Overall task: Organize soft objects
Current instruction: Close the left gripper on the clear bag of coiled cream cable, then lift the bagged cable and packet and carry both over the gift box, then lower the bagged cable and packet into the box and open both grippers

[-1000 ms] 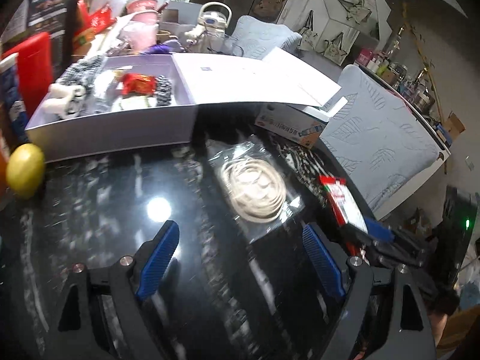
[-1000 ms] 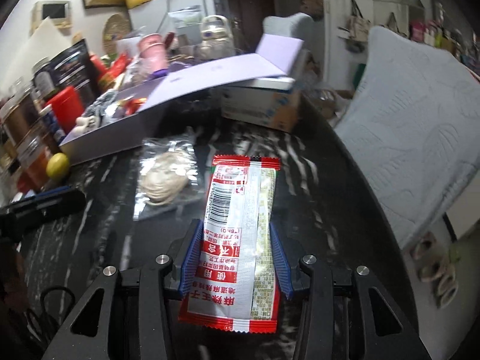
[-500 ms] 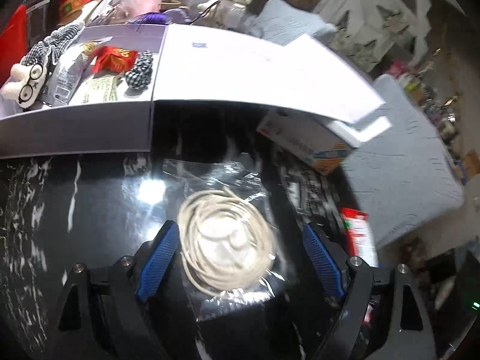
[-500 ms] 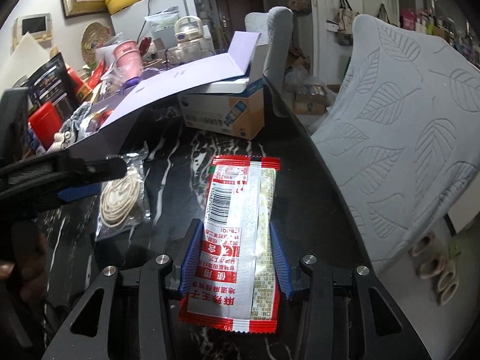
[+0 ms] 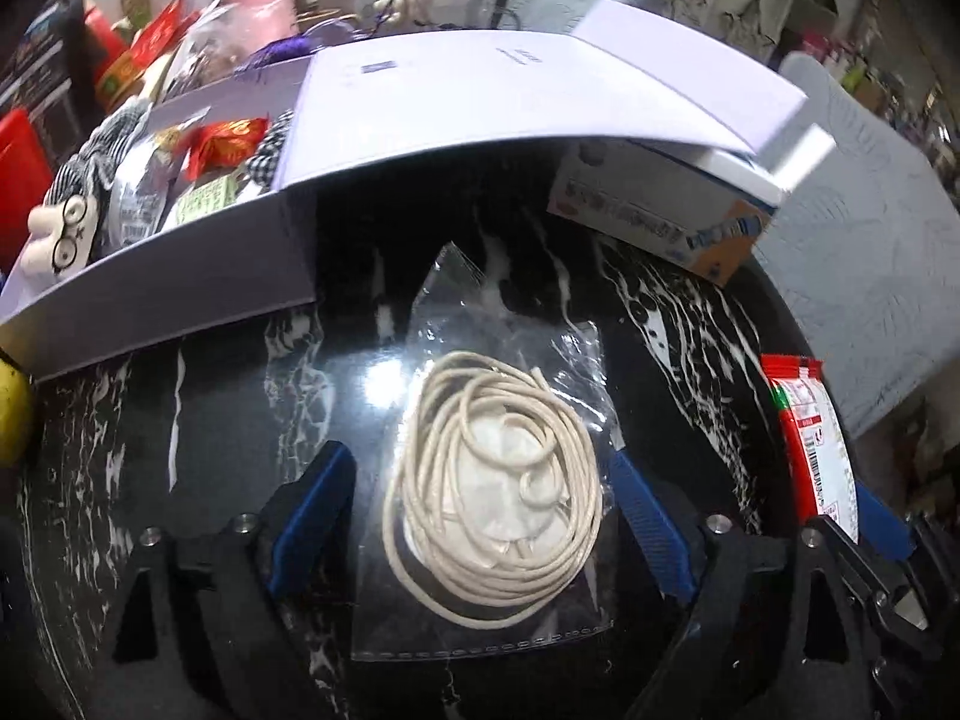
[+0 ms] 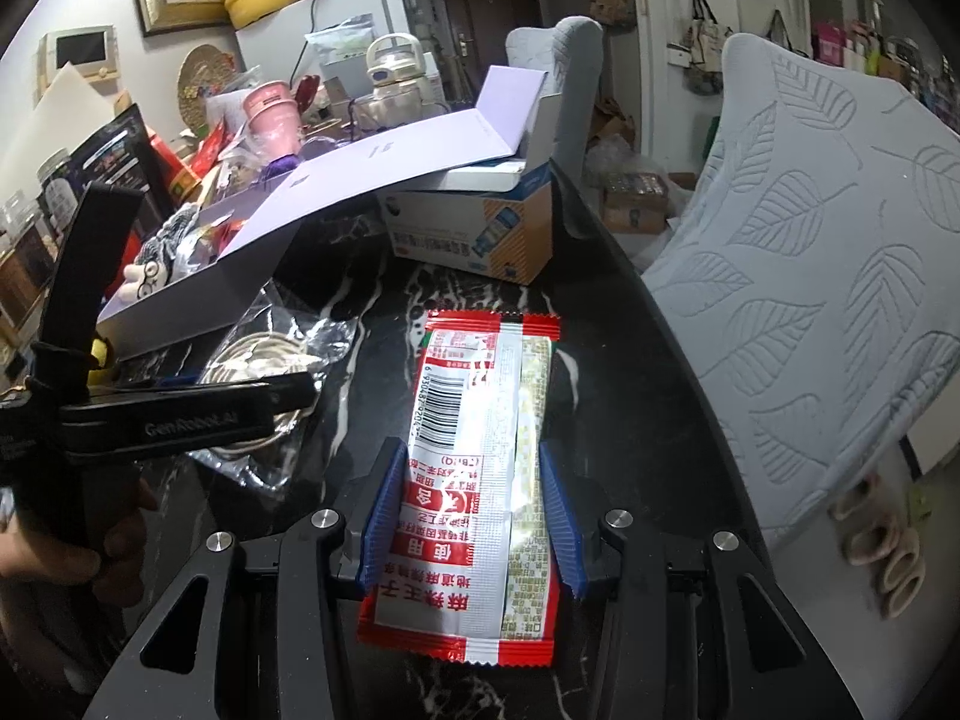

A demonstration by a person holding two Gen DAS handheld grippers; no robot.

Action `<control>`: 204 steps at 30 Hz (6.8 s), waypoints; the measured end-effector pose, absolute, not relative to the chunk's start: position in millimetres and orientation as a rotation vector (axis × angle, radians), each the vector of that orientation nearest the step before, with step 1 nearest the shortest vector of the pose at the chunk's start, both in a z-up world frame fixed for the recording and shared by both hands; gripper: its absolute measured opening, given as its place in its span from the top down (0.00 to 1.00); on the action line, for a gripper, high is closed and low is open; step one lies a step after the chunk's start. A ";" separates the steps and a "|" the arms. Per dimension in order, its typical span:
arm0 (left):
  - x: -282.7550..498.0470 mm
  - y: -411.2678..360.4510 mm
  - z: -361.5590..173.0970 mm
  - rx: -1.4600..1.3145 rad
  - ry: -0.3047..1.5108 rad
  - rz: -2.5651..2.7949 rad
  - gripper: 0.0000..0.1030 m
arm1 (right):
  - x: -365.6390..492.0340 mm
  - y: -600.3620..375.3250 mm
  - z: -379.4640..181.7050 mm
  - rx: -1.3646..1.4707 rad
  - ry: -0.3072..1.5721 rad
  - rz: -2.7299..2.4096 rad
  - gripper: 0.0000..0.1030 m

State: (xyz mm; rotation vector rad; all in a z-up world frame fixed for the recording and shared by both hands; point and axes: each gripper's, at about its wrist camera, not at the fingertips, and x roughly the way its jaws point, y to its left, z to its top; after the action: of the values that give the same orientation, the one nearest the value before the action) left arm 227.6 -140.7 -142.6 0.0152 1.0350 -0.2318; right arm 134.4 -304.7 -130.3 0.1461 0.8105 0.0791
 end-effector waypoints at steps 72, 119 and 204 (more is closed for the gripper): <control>97.9 63.6 12.5 -0.140 0.561 -0.093 0.36 | 100.9 -126.6 -11.6 0.086 0.570 0.503 0.57; 346.2 55.0 -5.2 -0.034 0.609 -0.036 0.36 | 329.6 -124.0 7.8 0.050 0.524 0.459 0.57; 407.1 61.1 -88.6 0.047 0.966 -0.051 0.14 | 406.7 -81.2 -93.3 -0.017 0.973 0.450 0.40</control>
State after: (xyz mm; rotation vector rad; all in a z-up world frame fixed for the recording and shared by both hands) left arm 407.1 61.1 -88.6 0.0465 0.9659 -0.0511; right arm 406.7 -81.2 -93.3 -0.0167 0.9735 0.4502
